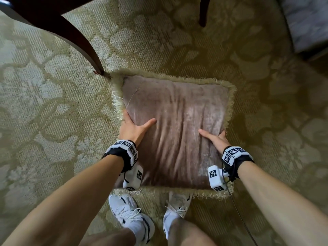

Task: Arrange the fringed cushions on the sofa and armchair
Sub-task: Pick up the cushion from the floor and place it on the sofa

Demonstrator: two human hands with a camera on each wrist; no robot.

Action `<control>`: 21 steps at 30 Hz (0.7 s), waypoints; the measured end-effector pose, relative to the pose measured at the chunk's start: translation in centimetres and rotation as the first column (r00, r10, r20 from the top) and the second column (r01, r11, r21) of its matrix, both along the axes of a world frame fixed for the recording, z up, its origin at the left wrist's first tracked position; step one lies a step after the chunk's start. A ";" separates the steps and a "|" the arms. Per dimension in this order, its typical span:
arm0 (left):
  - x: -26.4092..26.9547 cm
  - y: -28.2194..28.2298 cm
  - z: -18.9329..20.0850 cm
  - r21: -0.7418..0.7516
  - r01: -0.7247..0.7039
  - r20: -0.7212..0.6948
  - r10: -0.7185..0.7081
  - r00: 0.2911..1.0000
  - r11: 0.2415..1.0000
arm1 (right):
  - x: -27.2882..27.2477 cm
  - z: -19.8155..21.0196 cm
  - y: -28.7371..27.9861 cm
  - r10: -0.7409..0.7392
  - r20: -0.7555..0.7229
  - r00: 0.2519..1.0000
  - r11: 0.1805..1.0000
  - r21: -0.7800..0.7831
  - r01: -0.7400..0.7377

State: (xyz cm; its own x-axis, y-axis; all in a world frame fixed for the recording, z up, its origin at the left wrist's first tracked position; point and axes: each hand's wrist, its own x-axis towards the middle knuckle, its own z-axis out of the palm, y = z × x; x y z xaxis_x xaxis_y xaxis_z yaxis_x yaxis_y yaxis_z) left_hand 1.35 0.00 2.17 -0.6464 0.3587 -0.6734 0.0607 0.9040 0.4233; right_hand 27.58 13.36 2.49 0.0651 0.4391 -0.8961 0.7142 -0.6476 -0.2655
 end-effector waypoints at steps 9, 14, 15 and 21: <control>3.2 2.7 12.5 0.042 0.130 -0.145 -0.123 0.982 0.991 | 1.1 13.1 0.1 -0.082 -0.016 0.997 0.989 0.119 0.083; 5.4 4.2 23.0 0.108 0.164 -0.173 -0.144 0.974 0.981 | 2.7 24.1 0.9 -0.137 -0.040 0.990 0.970 0.195 0.142; 5.8 4.6 25.5 0.114 0.174 -0.177 -0.153 0.972 0.978 | 2.9 26.8 1.1 -0.144 -0.050 0.988 0.964 0.220 0.152; 7.9 6.9 40.3 0.127 0.274 -0.211 -0.244 0.946 0.953 | 4.4 42.1 2.2 -0.178 -0.065 0.982 0.923 0.334 0.190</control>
State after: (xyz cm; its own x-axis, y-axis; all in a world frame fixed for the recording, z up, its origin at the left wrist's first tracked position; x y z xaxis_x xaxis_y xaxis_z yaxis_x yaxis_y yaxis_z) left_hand 9.28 6.93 42.43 -0.6280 0.6198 -0.4707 0.3775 0.7715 0.5122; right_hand 32.03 15.55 44.62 0.1466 0.6986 -0.7003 0.5781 -0.6350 -0.5124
